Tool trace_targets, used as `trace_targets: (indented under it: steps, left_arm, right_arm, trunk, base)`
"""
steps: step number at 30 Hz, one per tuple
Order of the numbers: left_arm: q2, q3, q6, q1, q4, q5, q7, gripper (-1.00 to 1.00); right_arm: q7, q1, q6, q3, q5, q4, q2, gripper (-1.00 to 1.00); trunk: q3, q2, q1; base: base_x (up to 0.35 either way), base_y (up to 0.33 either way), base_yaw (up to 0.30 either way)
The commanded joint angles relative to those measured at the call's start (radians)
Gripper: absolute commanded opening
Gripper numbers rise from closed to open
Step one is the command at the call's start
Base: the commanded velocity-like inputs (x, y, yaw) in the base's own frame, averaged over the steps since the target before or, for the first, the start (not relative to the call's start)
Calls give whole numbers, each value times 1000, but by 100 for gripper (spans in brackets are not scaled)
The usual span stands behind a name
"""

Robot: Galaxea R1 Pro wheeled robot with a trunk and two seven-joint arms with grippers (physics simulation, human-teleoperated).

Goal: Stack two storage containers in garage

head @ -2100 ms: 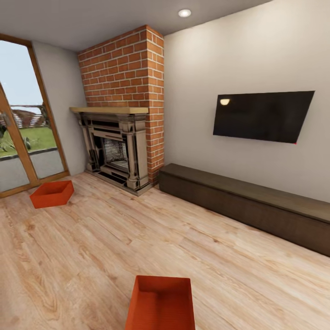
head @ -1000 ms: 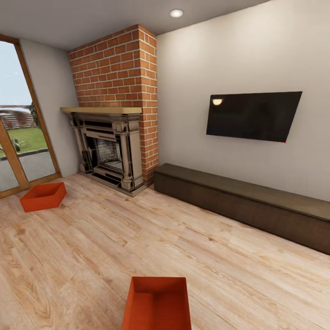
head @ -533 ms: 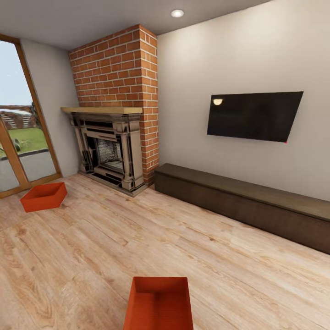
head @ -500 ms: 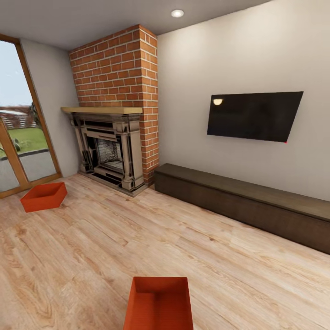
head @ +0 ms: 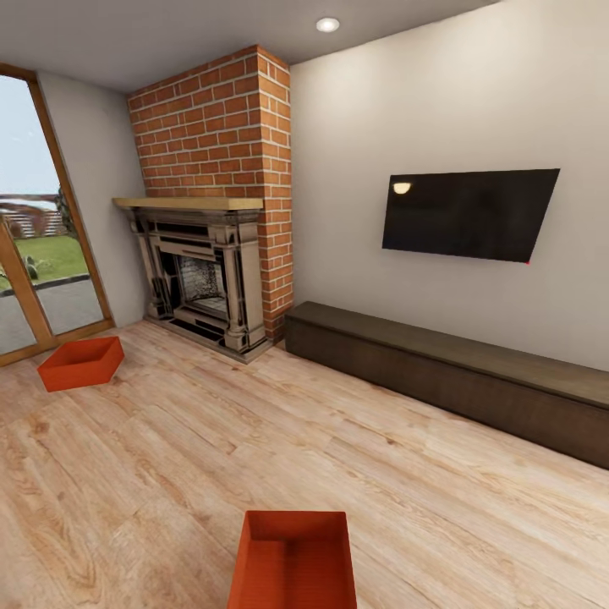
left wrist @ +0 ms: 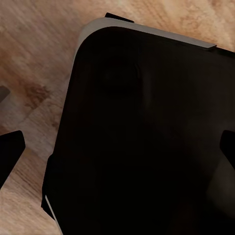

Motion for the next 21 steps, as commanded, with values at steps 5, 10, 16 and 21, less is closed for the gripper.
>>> trace_targets:
  steps: [5, 10, 16, 21]
  left_arm:
    - [0, 1, -2, 0, -1, 4, 0, 100]
    - [1, 1, -2, 0, -1, 4, 1, 100]
    - [1, 1, -2, 0, -1, 4, 1, 100]
    - [1, 1, -2, 0, -1, 4, 1, 100]
  right_arm:
    - [0, 0, -3, 8, -9, 0, 0, 100]
    - [0, 0, -3, 8, -9, 0, 0, 100]
    - [0, 0, -3, 8, -9, 0, 0, 100]
    - [0, 0, -3, 8, -9, 0, 0, 100]
  trunk:
    - [-1, 0, 0]
    - [-1, 0, 0]
    - [-1, 0, 0]
    - [-1, 0, 0]
  base:
    - [0, 0, 0]
    - [0, 41, 0]
    - [0, 50, 0]
    - [0, 6, 0]
